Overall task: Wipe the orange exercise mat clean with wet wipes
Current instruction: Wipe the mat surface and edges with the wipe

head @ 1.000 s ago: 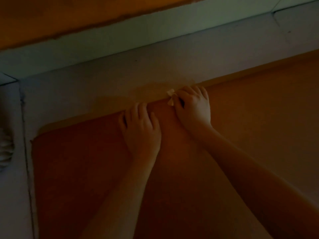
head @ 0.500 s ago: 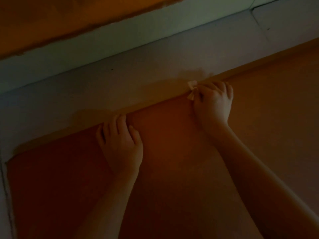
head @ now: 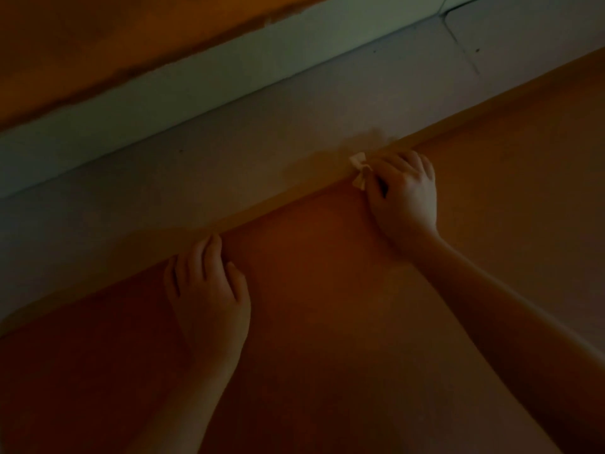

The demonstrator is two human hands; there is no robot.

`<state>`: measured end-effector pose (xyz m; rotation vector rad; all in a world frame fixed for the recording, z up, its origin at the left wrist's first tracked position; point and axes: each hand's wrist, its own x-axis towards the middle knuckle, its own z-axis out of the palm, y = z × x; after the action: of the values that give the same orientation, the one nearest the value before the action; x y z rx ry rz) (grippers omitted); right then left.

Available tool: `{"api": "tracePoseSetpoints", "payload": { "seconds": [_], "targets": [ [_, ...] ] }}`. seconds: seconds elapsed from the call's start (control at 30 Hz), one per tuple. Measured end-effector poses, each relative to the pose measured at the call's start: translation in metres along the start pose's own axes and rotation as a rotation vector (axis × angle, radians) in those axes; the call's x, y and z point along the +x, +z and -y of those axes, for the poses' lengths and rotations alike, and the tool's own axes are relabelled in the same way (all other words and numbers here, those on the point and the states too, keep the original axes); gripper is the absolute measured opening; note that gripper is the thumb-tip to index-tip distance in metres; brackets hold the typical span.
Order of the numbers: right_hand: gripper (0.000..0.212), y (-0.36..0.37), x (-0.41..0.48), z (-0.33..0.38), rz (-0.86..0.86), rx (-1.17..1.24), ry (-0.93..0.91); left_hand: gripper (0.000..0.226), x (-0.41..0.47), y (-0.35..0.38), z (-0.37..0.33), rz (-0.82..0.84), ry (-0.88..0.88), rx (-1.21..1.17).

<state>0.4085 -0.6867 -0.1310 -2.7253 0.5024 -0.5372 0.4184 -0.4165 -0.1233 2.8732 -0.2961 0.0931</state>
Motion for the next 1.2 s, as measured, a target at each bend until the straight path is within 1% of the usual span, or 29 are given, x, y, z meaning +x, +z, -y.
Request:
{"api": "tracePoseSetpoints", "payload": {
  "seconds": [0.1, 0.13, 0.23, 0.27, 0.33, 0.43, 0.6, 0.83, 0.97, 1.2],
  "targets": [
    [0.026, 0.0, 0.0, -0.001, -0.005, 0.02, -0.017, 0.042, 0.008, -0.006, -0.018, 0.017, -0.036, -0.078],
    [0.026, -0.001, 0.001, -0.001, -0.012, 0.019, -0.018, 0.042, 0.016, -0.006, -0.033, 0.018, 0.001, -0.139],
    [0.023, 0.0, 0.003, 0.0, -0.029, 0.019, -0.019, 0.039, 0.042, 0.012, -0.091, 0.017, 0.185, -0.275],
    [0.023, 0.0, 0.003, 0.0, -0.029, 0.018, -0.018, 0.039, 0.048, 0.019, -0.107, 0.034, 0.19, -0.287],
    [0.024, -0.001, 0.002, -0.001, -0.033, 0.01, -0.005, 0.037, 0.054, 0.033, -0.123, 0.062, 0.145, -0.213],
    [0.023, 0.001, 0.003, 0.002, -0.034, 0.013, 0.005, 0.029, 0.048, 0.043, -0.12, 0.005, 0.15, -0.124],
    [0.021, 0.0, 0.002, 0.003, -0.03, -0.008, 0.055, 0.026, 0.048, 0.042, -0.122, 0.018, 0.186, -0.072],
    [0.024, -0.001, 0.002, 0.005, -0.045, -0.014, 0.079, 0.029, 0.05, 0.04, -0.121, 0.079, 0.186, -0.07],
    [0.025, 0.0, 0.003, 0.005, -0.047, -0.016, 0.085, 0.028, 0.05, 0.041, -0.122, 0.065, 0.205, -0.059],
    [0.023, 0.001, 0.002, 0.004, -0.07, -0.017, 0.082, 0.03, 0.051, 0.039, -0.123, 0.071, 0.187, -0.1]
  ]
}}
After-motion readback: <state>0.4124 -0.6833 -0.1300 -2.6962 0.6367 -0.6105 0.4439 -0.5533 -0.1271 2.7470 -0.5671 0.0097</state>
